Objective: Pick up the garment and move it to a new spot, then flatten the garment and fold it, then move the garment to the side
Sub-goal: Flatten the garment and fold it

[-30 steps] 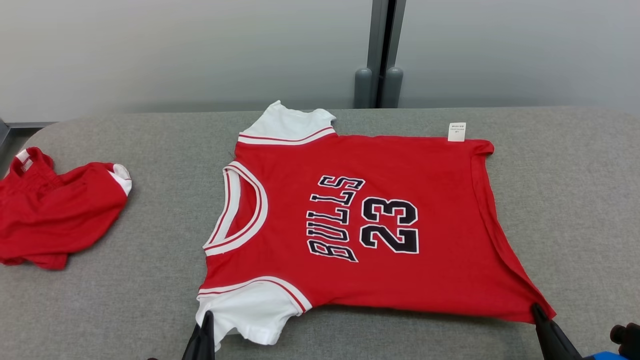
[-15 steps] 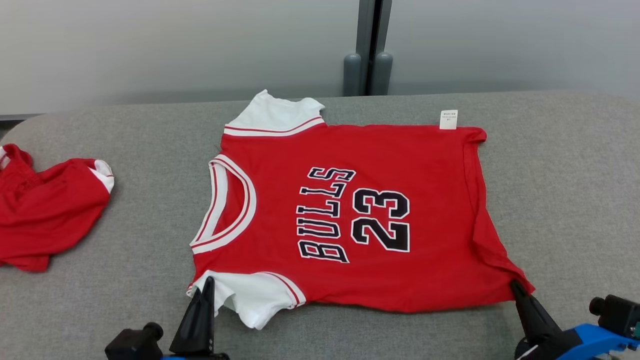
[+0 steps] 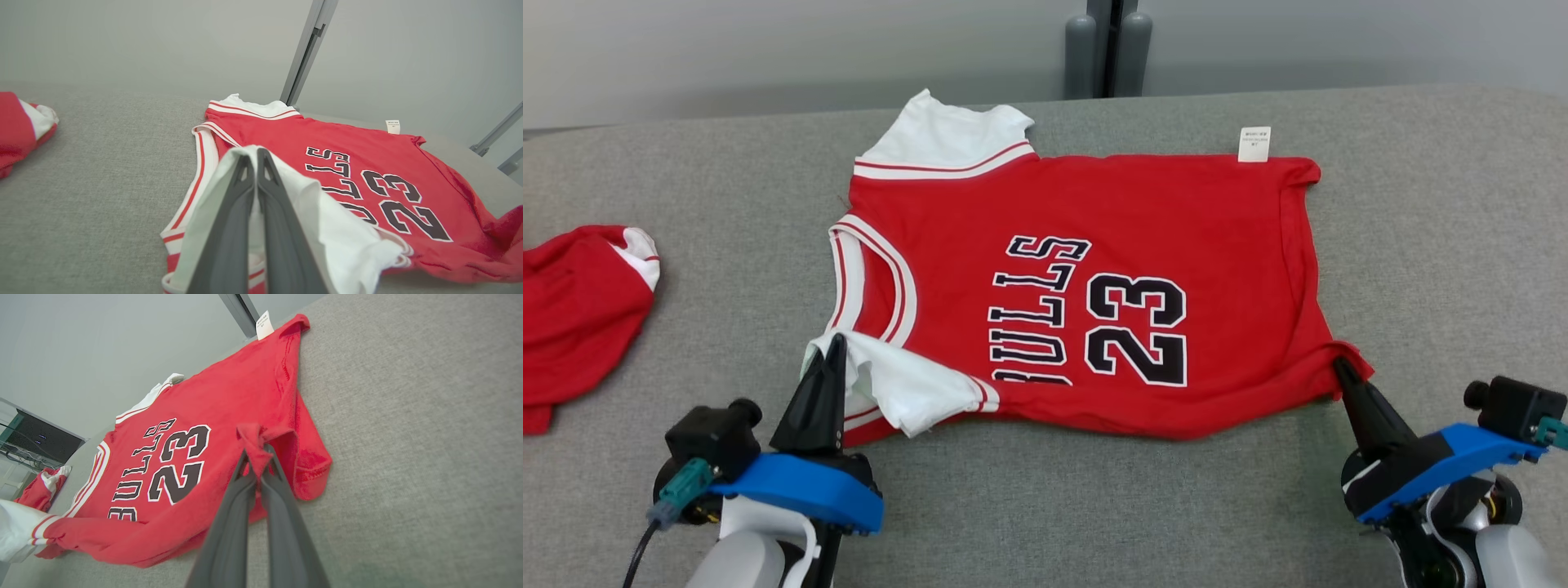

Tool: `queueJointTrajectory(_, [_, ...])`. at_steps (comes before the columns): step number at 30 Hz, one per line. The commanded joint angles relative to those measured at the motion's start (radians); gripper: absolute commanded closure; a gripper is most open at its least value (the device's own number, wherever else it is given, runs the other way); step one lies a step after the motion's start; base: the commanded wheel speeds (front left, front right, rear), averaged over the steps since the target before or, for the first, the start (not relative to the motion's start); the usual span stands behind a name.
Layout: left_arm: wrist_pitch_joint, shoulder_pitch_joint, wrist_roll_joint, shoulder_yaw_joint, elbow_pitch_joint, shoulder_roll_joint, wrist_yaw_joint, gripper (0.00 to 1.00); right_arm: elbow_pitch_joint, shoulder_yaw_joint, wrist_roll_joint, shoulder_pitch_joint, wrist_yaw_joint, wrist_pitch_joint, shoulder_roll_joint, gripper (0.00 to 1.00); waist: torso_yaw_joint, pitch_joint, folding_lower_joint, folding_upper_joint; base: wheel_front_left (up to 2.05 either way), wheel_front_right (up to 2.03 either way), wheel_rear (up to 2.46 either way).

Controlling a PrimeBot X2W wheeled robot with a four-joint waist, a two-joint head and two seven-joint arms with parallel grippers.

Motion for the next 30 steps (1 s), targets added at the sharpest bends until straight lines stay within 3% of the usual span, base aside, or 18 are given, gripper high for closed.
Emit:
queueJointTrajectory(1, [0.004, -0.054, 0.005, 0.000, 0.038, 0.005, -0.015, 1.00, 0.019, -0.004, -0.016, -0.049, 0.001, 0.004, -0.001, 1.00, 0.003, 0.021, -0.0002, 0.0000, 0.00, 0.00, 0.00])
queueJointTrajectory(13, [-0.013, -0.261, 0.019, -0.024, 0.263, -0.010, -0.090, 1.00, 0.129, -0.019, -0.091, -0.198, 0.001, -0.012, -0.004, 1.00, 0.005, 0.097, -0.0002, 0.0000, 0.00, 0.00, 0.00])
queueJointTrajectory(14, [-0.015, -0.274, 0.018, -0.026, 0.279, -0.013, -0.094, 1.00, 0.133, -0.014, -0.097, -0.204, 0.001, -0.014, -0.008, 0.91, 0.006, 0.099, -0.0002, 0.0000, 0.00, 0.00, 0.00])
queueJointTrajectory(15, [-0.021, -0.287, 0.019, -0.027, 0.297, -0.016, -0.098, 0.69, 0.136, -0.012, -0.103, -0.208, 0.001, -0.023, -0.011, 0.70, 0.006, 0.101, -0.0002, 0.0000, 0.00, 0.00, 0.00])
queueJointTrajectory(16, [-0.025, -0.296, 0.020, -0.027, 0.310, -0.020, -0.098, 0.00, 0.138, -0.009, -0.109, -0.212, 0.001, -0.030, -0.015, 0.16, 0.006, 0.102, -0.0002, 0.0000, 0.00, 0.00, 0.00])
queueJointTrajectory(17, [-0.031, -0.303, 0.020, -0.027, 0.324, -0.023, -0.100, 0.00, 0.140, -0.008, -0.112, -0.213, 0.001, -0.040, -0.015, 0.00, 0.006, 0.102, -0.0002, 0.0000, 0.00, 0.00, 0.00])
queueJointTrajectory(23, [-0.064, -0.283, 0.018, -0.014, 0.364, -0.029, -0.107, 0.00, 0.115, -0.001, -0.149, -0.164, 0.001, -0.077, -0.054, 0.00, 0.013, 0.077, -0.0002, 0.0000, 0.00, 0.00, 0.00])
queueJointTrajectory(30, [-0.074, -0.187, 0.026, -0.007, 0.333, -0.014, -0.080, 0.00, 0.083, -0.010, -0.165, -0.086, 0.001, -0.064, -0.086, 0.00, 0.028, 0.048, -0.0002, 0.0000, 0.00, 0.00, 0.00])
